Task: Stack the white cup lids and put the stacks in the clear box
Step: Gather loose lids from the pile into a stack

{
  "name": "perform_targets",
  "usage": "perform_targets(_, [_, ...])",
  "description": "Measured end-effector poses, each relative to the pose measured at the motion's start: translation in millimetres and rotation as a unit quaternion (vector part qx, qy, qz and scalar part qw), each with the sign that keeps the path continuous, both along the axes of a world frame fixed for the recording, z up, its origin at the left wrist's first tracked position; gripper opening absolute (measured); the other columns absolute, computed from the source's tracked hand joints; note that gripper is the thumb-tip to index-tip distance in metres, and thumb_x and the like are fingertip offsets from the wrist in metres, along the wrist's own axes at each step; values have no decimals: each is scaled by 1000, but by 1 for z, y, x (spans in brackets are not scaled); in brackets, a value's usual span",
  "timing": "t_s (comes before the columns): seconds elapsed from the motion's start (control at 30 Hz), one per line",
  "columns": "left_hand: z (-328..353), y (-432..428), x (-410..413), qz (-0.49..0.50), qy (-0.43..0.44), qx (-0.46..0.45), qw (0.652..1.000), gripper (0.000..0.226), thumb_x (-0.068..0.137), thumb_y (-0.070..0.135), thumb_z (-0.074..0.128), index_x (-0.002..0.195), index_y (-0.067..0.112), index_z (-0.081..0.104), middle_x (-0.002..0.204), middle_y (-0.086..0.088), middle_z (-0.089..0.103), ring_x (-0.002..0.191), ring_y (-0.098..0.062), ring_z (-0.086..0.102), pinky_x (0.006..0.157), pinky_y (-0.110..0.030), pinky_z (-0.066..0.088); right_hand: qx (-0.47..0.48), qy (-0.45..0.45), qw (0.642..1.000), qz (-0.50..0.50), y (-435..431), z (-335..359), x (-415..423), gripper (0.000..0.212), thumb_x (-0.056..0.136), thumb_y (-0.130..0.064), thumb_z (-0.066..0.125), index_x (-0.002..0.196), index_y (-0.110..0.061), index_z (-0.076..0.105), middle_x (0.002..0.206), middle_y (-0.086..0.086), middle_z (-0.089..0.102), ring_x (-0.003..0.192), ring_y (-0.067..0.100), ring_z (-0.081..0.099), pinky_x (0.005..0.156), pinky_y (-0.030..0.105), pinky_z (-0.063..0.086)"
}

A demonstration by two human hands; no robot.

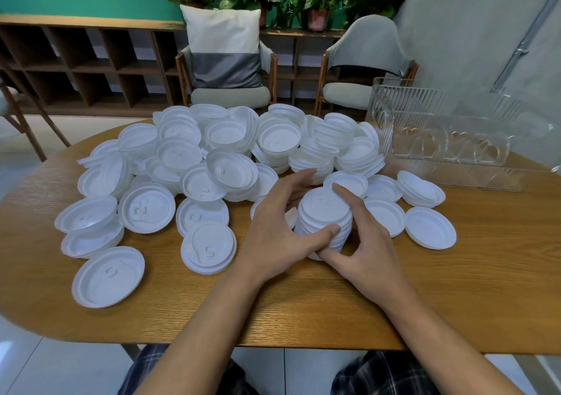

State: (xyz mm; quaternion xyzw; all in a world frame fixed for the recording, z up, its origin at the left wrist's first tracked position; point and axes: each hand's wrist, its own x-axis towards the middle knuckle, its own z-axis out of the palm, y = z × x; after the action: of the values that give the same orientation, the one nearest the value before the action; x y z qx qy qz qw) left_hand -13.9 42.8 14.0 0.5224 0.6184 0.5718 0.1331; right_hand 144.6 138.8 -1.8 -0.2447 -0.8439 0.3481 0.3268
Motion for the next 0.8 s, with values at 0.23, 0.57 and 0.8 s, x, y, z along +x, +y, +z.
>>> perform_targets(0.23, [-1, -1, 0, -35, -2, -18, 999, 84, 78, 18, 90, 149, 32, 48, 130, 12, 67, 130, -8, 60, 113, -36, 48, 4, -2, 1000, -3, 1, 0, 1, 95, 78, -40, 88, 158, -37, 38, 149, -22, 52, 137, -13, 43, 104, 3, 34])
perform_targets(0.57, [-2, 2, 3, -6, -10, 5, 1000, 77, 76, 30, 95, 142, 27, 56, 121, 11, 70, 123, -9, 64, 107, -29, 51, -1, -4, 1000, -2, -1, 1, 1, 95, 76, -39, 89, 158, -36, 40, 143, -28, 54, 134, -10, 48, 105, 9, 40])
perform_targets(0.8, [-3, 2, 7, 20, 24, 12, 999, 78, 73, 35, 96, 140, 26, 57, 122, 12, 67, 122, -10, 62, 101, -23, 50, -7, -10, 1000, 4, 2, -2, 0, 99, 74, -37, 89, 159, -36, 39, 145, -28, 52, 134, -12, 47, 105, 8, 39])
